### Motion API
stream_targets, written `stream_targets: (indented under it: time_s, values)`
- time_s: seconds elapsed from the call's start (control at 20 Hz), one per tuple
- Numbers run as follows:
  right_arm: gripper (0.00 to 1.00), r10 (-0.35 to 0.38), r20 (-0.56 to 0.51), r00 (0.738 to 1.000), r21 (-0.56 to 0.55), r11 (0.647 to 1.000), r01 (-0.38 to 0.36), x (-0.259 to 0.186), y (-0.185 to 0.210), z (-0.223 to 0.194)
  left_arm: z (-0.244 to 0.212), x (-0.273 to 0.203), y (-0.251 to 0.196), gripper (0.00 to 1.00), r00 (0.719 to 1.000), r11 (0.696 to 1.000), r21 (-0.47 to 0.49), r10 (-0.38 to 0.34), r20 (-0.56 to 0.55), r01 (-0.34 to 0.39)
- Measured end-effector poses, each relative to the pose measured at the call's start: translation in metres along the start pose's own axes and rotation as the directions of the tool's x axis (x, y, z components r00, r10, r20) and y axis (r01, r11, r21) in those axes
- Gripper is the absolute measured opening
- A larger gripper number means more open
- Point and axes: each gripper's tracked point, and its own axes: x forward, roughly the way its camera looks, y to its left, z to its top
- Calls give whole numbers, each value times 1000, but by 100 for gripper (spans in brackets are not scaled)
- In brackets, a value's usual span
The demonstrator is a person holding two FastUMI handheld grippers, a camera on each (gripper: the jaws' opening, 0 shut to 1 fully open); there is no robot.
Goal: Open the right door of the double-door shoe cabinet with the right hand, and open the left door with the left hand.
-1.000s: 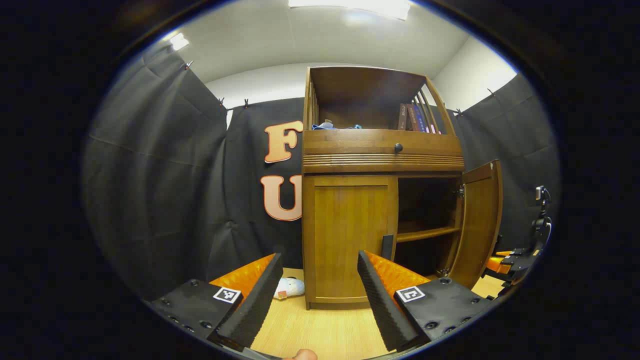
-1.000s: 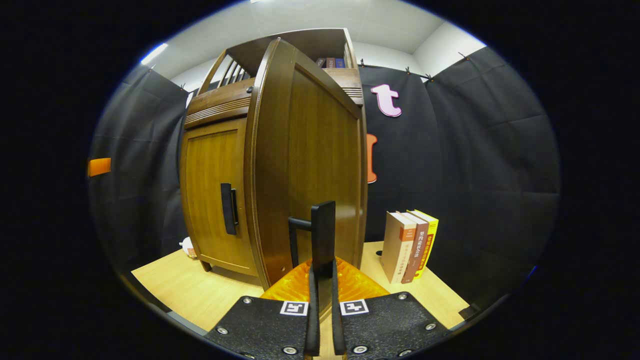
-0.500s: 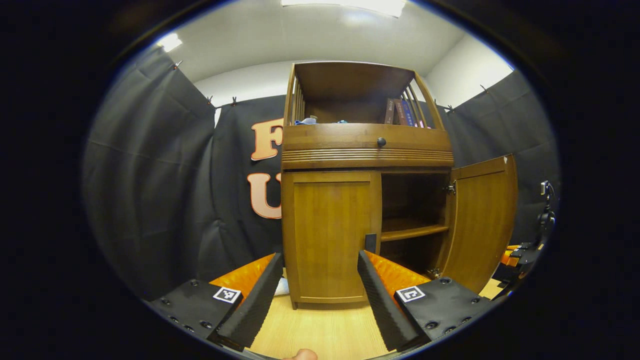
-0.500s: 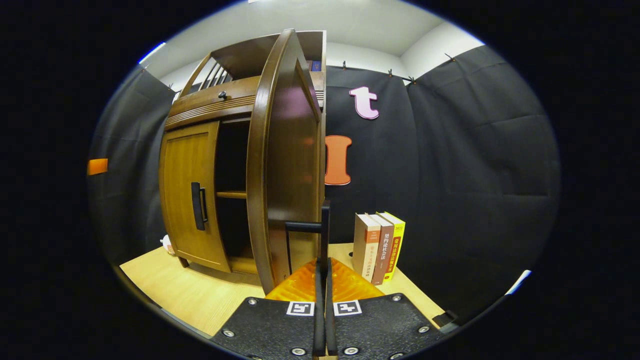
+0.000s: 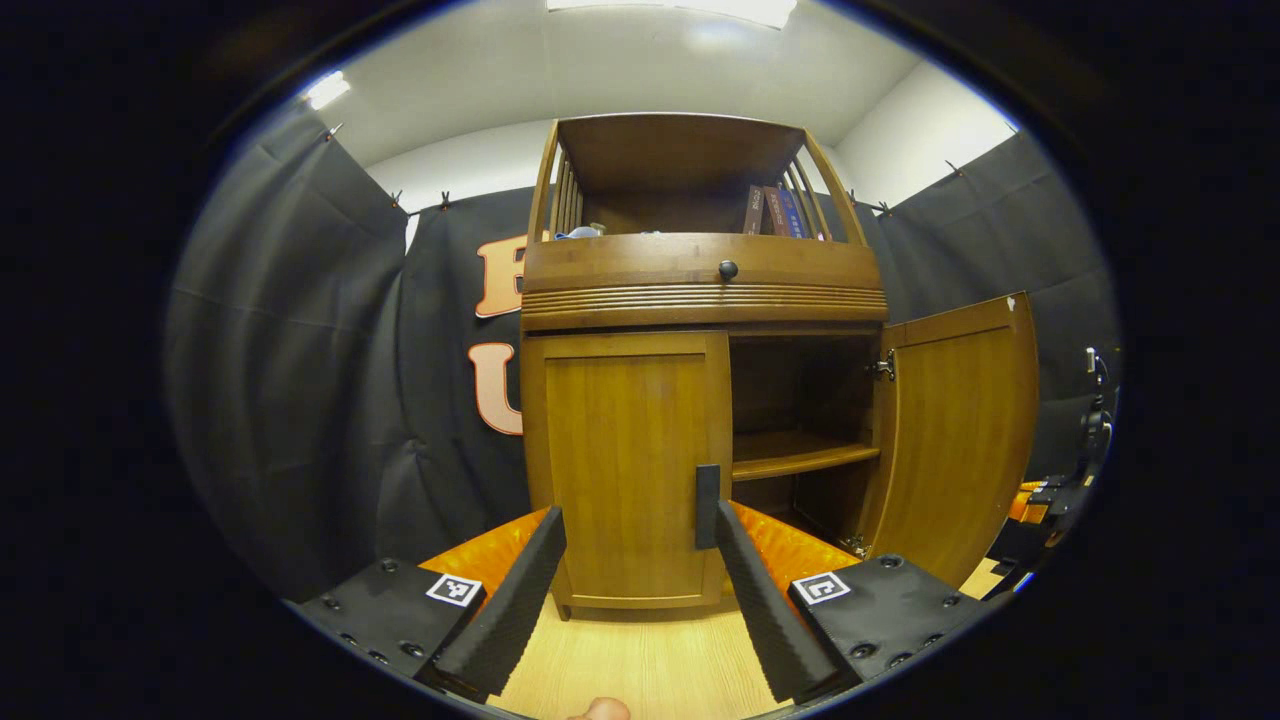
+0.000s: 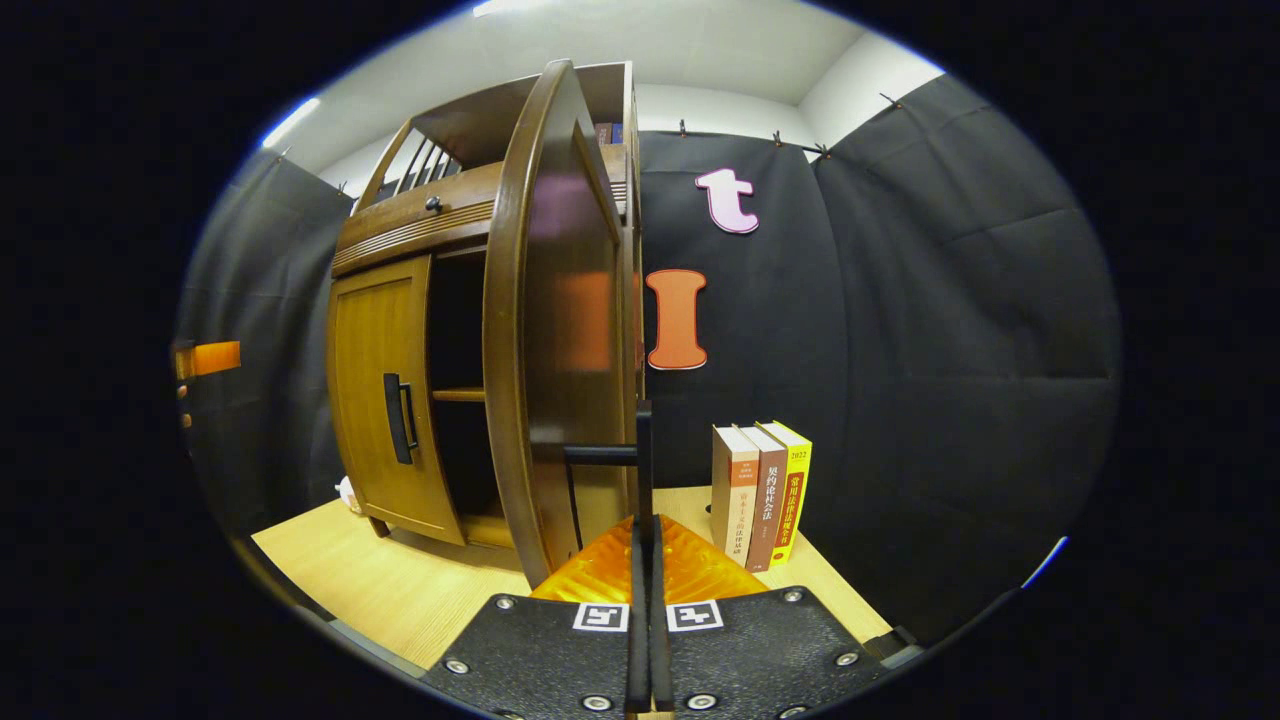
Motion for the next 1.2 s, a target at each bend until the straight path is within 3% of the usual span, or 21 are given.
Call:
stream_targets:
  time_s: [0.05,0.25,0.3,0.4,0.65,0.7,0.75,0.8,0.85,0.95,1.0,1.15,1.2]
  values:
    - [0,6,3,1000,12,1000,-6,1,-3,0,-1,3,-3,95,1000,1000,-3,-4,-3,4]
    - [0,23,5,1000,36,999,-23,0,-7,0,-10,18,-18,94,1000,1000,-9,-27,-8,27]
    - [5,27,1,1000,31,999,-27,0,-6,-1,-12,22,-22,97,999,999,-2,-34,-7,34]
    - [1,35,-7,999,37,999,-35,0,-7,-1,-19,30,-28,94,999,999,3,-43,-12,43]
    - [3,16,-3,1000,44,999,-16,-9,-22,0,-38,53,-42,95,997,998,-10,-65,-42,65]
    - [13,3,-3,1000,47,999,-3,-12,-28,1,-44,61,-45,95,997,998,-14,-66,-50,65]
    - [10,-11,-3,1000,58,998,11,-16,-35,3,-48,67,-47,95,996,998,-16,-63,-56,62]
    - [20,-6,1,1000,78,997,6,-21,-36,6,-52,72,-49,95,996,998,-17,-64,-57,63]
    - [23,4,5,1000,97,995,-4,-27,-34,10,-55,78,-50,95,996,998,-20,-67,-58,66]
    - [24,-30,27,999,81,996,28,-35,-47,20,-64,88,-55,95,995,997,-33,-71,-67,69]
    - [18,-57,40,998,66,996,54,-38,-57,24,-67,95,-57,95,995,997,-38,-73,-70,70]
    - [33,-98,60,993,52,994,95,-46,-70,33,-80,114,-62,95,993,996,-47,-76,-91,72]
    - [30,-110,63,992,50,993,107,-46,-74,34,-85,118,-63,95,992,996,-45,-78,-97,74]
